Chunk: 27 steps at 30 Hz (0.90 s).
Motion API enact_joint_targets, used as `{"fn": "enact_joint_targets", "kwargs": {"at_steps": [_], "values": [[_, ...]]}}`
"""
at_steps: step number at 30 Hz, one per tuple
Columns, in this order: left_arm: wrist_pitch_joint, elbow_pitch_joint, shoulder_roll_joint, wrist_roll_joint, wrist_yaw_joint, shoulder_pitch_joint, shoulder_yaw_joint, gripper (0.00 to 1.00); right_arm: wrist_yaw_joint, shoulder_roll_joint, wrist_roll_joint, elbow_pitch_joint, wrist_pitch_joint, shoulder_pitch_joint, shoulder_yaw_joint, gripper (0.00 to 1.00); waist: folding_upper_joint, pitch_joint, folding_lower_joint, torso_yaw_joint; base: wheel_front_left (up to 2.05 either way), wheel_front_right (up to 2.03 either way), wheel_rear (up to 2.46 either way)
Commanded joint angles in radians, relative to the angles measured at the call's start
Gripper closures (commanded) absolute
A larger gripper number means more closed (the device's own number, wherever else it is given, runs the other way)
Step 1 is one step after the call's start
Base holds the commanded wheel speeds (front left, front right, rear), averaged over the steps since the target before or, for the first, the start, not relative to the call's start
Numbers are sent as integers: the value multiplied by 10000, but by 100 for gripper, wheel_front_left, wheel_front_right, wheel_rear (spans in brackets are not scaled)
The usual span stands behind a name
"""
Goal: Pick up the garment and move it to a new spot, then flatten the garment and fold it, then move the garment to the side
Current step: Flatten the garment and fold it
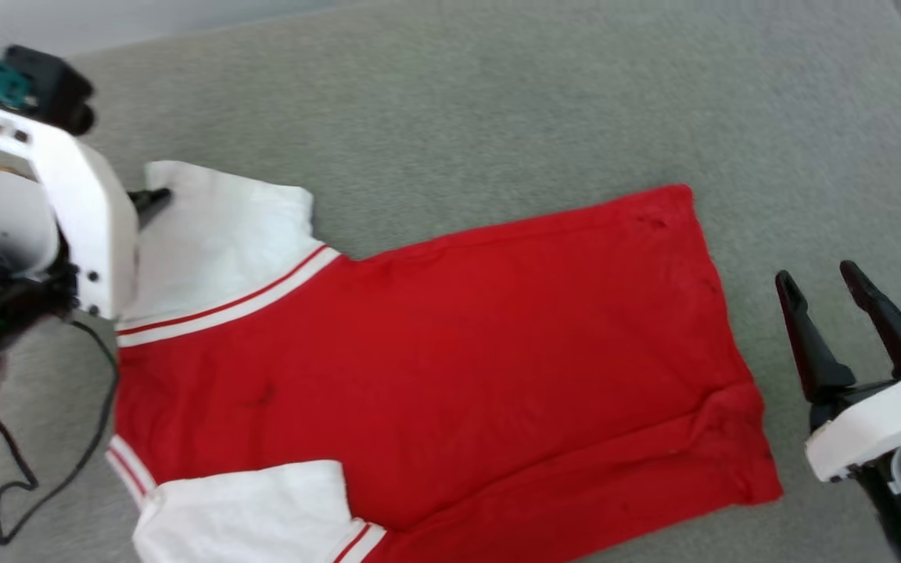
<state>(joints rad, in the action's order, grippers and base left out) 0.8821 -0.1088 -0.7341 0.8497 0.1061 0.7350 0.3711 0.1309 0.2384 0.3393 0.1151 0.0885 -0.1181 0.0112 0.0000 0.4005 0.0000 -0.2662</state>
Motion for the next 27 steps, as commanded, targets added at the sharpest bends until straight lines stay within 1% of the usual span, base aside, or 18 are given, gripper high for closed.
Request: {"fn": "enact_joint_targets", "kwargs": {"at_steps": [1, 4, 8, 11, 13, 16, 20, 23, 27], "values": [[-128, 450, 70, 34, 83, -213, 169, 100, -4, 402, 178, 252, 924, 10, 2, 0, 0, -536, 0, 686, 0, 0, 0], [-356, 1252, 41, -8, 156, -370, 399, 100, -4, 1311, 239, 641, 2732, -156, 130, 0, 0, -678, 0, 1123, 0, 0, 0], [-531, 2432, -123, -34, 201, -695, 643, 100, -4, 2362, 643, 911, 5129, -693, 311, 0, 0, -639, 0, 1622, 0, 0, 0], [-760, 3186, -109, 150, 213, -1021, 730, 100, -4, 2980, 832, 778, 6675, -1260, 463, 0, 0, -452, 0, 2014, 0, 0, 0], [-915, 3578, -72, 201, 210, -1166, 762, 100, -9, 3293, 854, 612, 7444, -1689, 557, 0, 0, -285, 0, 2278, 0, 0, 0], [-1154, 4055, -91, 97, 213, -1298, 878, 100, -6, 3599, 864, 192, 8324, -2387, 685, 0, 0, 33, 0, 2665, 0, 0, 0], [-1429, 4570, -141, -4, 230, -1377, 1083, 100, -4, 3711, 916, -506, 9252, -3201, 804, 0, 0, 384, 0, 3142, 0, 0, 0], [-1670, 4833, -141, -108, 230, -1427, 1185, 100, -6, 3743, 890, -1101, 9766, -3658, 1057, 0, 0, 584, 0, 3430, 0, 0, 0], [-1907, 5026, -104, -185, 238, -1435, 1344, 100, -6, 3877, 632, -1886, 10101, -4069, 1322, 0, 0, 791, 0, 3759, 0, 0, 0]]}}
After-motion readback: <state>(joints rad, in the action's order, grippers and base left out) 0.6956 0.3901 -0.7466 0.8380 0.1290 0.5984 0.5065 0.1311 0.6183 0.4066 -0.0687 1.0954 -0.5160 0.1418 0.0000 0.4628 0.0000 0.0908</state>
